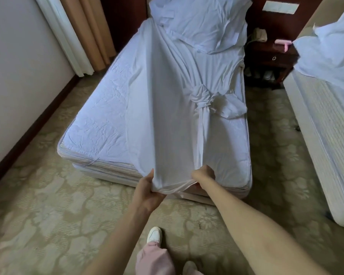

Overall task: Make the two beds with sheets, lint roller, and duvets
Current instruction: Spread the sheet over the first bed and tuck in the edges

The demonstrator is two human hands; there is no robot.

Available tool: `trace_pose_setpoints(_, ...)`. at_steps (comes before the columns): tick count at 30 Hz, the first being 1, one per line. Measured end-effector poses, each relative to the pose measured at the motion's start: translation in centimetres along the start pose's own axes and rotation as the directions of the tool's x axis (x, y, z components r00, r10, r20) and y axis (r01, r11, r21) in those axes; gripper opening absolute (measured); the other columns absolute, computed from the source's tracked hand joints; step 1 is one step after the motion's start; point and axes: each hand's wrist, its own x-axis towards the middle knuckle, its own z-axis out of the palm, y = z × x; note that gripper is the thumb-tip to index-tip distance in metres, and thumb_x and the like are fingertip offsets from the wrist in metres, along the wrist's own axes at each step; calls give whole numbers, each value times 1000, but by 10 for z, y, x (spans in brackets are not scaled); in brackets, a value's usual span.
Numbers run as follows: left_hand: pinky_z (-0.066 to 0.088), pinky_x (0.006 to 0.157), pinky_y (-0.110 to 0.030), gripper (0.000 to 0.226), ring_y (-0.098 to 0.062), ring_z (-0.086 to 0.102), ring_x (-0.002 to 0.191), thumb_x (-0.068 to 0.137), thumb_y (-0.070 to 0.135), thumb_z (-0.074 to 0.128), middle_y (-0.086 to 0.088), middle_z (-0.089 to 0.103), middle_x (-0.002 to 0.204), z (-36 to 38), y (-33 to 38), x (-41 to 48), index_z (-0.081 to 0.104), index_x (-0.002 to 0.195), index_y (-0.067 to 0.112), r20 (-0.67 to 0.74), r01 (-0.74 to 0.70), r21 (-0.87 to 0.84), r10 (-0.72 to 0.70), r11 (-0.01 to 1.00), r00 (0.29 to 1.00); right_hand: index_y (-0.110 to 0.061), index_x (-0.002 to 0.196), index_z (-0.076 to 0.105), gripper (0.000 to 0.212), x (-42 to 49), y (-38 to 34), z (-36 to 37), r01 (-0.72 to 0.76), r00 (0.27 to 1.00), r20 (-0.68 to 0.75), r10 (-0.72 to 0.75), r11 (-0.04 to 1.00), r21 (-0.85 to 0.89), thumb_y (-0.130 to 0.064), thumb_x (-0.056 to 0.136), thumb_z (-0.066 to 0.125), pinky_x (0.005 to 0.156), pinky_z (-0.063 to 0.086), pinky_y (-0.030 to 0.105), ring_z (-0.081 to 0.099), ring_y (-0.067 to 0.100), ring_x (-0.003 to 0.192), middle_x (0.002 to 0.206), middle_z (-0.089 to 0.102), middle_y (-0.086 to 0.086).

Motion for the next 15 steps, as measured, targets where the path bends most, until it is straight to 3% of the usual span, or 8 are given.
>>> trace_pose_setpoints(2, 55, 57, -49, 40, -28, 71, 65, 98, 22, 41, -14, 73, 78, -10, 15, -4, 72, 85, 1, -19, -25, 19, 25, 1000, 1000, 2, 111, 60, 27, 10, -1, -5, -29, 999, -21, 28, 999, -23, -6, 87, 52, 50, 55, 31, 68, 27, 72, 104, 65, 12)
trace_pose_setpoints(4, 57, 54, -46, 33, -26, 71, 63, 101, 21, 38, -12, 73, 76, -20, 29, -10, 66, 93, 5, -40, -57, 48, 59, 997, 997, 3, 114, 60, 29, 20, 2, -16, -47, 997, -57, 45, 998, -42, -5, 88, 50, 42, 52, 30, 69, 28, 69, 108, 66, 15)
trace_pose_setpoints(10, 58, 50, -37, 29, -21, 71, 60, 100, 23, 39, -8, 73, 72, -46, 67, -27, 63, 94, 7, -78, -152, 127, 163, 980, 984, 7, 116, 57, 28, 48, 39, -72, -135, 978, -177, 113, 984, -118, -3, 92, 47, 36, 49, 27, 69, 29, 68, 98, 68, 20)
trace_pose_setpoints(14, 57, 47, -34, 28, -18, 70, 58, 99, 24, 39, -5, 72, 69, -60, 84, -30, 62, 93, 9, -122, -175, 178, 198, 968, 972, 5, 105, 61, 23, 55, 83, -107, -151, 956, -283, 84, 963, -224, -6, 88, 52, 64, 59, 41, 68, 33, 83, 97, 66, 20)
trace_pose_setpoints(15, 56, 46, -34, 29, -18, 69, 57, 100, 24, 38, -5, 72, 68, -63, 85, -30, 62, 92, 9, -138, -170, 185, 197, 968, 971, 4, 105, 62, 23, 54, 95, -111, -168, 950, -300, 89, 954, -249, -8, 88, 53, 65, 60, 40, 68, 33, 83, 96, 65, 20)
